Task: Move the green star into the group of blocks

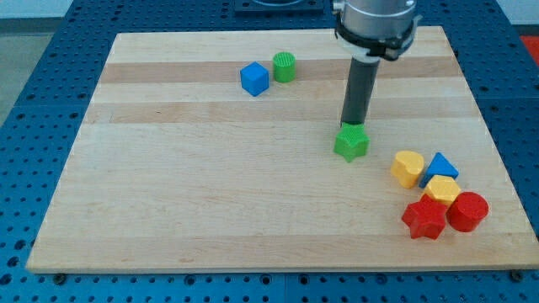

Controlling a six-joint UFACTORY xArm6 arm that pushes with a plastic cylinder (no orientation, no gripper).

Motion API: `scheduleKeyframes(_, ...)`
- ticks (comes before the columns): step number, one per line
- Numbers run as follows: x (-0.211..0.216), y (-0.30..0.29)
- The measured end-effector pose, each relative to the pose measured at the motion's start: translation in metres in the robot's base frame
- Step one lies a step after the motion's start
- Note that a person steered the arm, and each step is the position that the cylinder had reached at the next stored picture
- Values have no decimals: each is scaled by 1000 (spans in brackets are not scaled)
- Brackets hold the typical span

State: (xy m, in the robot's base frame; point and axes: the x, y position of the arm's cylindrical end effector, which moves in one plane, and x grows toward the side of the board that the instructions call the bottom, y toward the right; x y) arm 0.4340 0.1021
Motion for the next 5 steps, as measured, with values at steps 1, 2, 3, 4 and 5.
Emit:
scheduleKeyframes(1,27,0)
scheduleKeyframes(2,20,-6)
scheduleKeyframes(3,17,-25)
scheduleKeyframes(4,17,-48)
scheduleKeyframes(5,20,-52)
